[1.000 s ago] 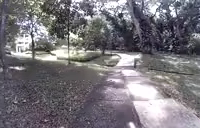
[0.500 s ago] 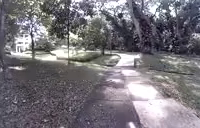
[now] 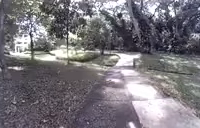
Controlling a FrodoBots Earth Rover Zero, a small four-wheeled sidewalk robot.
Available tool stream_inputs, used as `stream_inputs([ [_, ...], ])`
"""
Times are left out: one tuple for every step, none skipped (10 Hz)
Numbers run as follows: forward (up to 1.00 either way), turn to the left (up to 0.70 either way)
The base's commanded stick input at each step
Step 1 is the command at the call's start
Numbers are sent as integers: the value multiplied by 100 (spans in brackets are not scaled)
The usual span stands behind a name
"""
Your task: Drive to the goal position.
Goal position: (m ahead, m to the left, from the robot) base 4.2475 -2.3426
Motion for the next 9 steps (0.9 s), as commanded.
stream_inputs([
  [0, -41],
  [0, -28],
  [0, 0],
  [0, 0],
  [0, 0],
  [0, 0],
  [0, 0],
  [0, 0],
  [1, 0],
])
